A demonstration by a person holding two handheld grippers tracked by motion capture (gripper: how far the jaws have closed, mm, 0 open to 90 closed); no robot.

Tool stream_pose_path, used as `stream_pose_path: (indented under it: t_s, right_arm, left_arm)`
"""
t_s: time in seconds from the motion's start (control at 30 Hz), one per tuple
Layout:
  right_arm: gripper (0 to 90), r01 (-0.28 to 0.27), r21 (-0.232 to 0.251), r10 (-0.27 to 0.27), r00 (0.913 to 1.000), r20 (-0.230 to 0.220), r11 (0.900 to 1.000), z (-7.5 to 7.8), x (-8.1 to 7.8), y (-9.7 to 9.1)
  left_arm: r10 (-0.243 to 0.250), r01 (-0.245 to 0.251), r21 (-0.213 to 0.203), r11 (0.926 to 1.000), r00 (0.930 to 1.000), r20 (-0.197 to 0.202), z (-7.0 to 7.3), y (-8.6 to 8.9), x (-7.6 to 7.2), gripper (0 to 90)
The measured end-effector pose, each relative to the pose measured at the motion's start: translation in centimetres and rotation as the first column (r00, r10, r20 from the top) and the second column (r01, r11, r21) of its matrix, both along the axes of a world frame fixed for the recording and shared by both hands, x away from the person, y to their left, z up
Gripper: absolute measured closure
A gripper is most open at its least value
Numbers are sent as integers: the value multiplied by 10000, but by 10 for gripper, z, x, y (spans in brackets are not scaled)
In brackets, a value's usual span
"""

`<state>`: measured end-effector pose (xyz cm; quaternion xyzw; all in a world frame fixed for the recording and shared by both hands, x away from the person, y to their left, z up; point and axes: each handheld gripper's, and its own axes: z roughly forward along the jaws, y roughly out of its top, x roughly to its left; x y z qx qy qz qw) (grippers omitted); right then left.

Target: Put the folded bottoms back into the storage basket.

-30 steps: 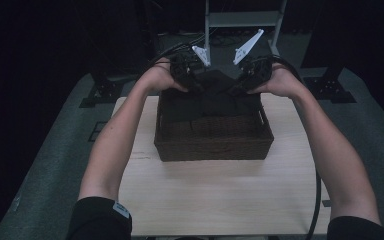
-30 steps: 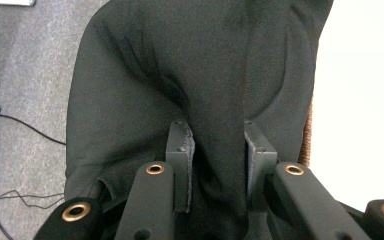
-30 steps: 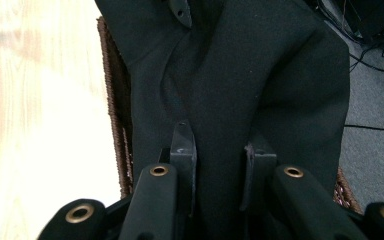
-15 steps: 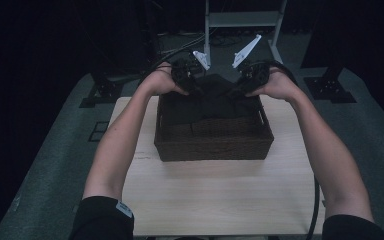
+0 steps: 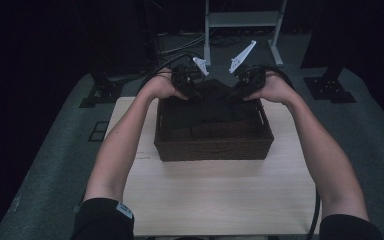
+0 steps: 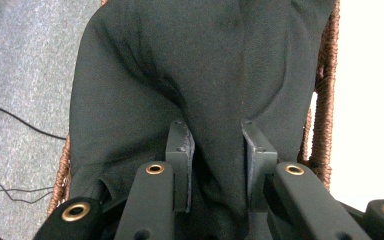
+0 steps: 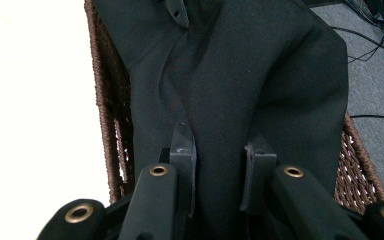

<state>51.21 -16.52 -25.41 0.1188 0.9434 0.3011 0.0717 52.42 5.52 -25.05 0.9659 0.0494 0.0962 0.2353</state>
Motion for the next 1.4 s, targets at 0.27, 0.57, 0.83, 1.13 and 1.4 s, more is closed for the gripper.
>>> stream_pose_path:
  t_s: [0.27, 0.57, 0.83, 1.13, 1.4]
  right_arm:
    - [720, 58, 49, -57, 9999, -143, 10000, -8, 3, 1]
    - [720, 177, 58, -175, 9994, -314, 9998, -19, 4, -2]
    - [720, 188, -18, -189, 9990, -397, 9998, -25, 4, -1]
    - [720, 243, -190, -254, 9979, -593, 9995, -33, 6, 0]
    - [720, 259, -260, -275, 9977, -627, 9993, -39, 9, 1]
  left_arm:
    - [30, -30, 152, 9999, 10000, -19, -6, -1, 2, 709]
    - [64, -61, 160, 9999, 9998, -171, -18, -4, 3, 709]
    - [119, -114, 214, 9997, 9997, -232, -24, -4, 3, 708]
    - [126, -112, 414, 9991, 9994, -323, -32, -8, 5, 709]
    - [189, -174, 358, 9992, 9989, -430, -41, -7, 7, 709]
